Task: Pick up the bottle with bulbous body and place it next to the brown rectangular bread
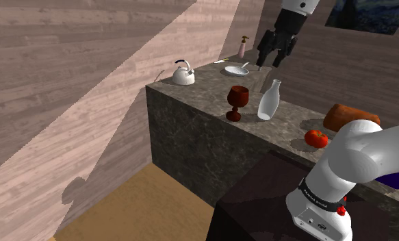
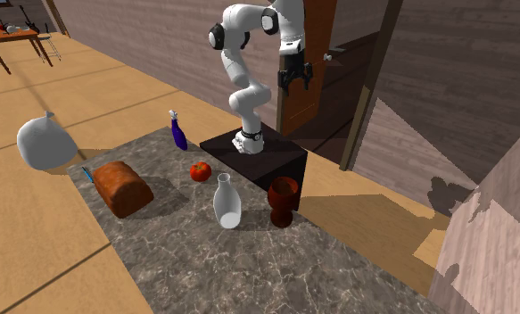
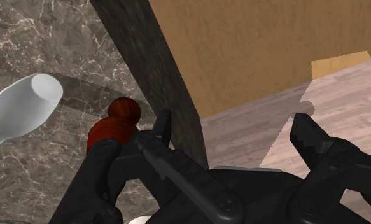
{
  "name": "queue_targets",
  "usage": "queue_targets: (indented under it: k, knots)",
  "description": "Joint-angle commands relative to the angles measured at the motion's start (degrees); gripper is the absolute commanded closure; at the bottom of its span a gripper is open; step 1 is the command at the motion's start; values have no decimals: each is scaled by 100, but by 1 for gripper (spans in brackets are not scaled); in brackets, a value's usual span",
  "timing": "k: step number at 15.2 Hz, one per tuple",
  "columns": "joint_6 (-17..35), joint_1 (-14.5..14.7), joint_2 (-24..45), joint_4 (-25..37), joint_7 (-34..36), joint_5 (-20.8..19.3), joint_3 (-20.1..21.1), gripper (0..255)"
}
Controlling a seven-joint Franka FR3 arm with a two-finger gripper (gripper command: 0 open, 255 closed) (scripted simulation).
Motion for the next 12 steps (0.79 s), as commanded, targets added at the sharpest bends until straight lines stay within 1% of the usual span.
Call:
queue_targets:
  k: [1, 7, 12]
  knots:
    - [0, 0, 0, 0, 0, 0, 0, 0]
    - [427, -228, 392, -153, -699, -444, -636, 0]
    - [818, -389, 887, -111, -1268, -755, -1174, 0]
